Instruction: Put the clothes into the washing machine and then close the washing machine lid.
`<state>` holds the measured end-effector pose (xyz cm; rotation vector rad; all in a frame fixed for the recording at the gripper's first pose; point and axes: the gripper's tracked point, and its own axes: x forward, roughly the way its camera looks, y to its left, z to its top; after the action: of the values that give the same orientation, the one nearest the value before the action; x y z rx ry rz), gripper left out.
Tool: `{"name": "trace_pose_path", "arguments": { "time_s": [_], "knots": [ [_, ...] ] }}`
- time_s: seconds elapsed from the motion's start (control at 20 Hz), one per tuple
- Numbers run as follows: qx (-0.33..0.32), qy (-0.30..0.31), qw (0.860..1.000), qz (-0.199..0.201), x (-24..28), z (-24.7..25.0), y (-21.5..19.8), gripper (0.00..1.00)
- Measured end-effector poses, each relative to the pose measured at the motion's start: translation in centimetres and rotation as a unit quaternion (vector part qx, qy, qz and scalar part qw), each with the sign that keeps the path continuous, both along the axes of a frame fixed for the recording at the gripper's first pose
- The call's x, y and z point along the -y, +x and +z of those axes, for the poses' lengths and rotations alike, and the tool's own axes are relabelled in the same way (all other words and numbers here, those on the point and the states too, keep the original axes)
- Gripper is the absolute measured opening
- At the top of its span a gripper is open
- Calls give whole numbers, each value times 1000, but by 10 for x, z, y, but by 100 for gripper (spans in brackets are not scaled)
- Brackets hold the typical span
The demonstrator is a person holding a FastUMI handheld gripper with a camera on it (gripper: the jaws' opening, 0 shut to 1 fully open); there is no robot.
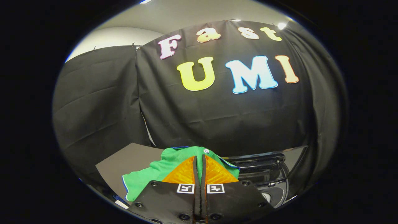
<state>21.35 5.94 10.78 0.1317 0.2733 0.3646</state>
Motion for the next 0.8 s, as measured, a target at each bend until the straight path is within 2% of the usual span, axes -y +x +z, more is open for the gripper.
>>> {"name": "trace_pose_path", "arguments": {
  "time_s": [0.4, 0.8],
  "knots": [
    [-17, -11, 1000, -10, 44, -27, -1, 1],
    [-60, -53, 997, -23, 80, -85, -7, 1]
  ]
}}
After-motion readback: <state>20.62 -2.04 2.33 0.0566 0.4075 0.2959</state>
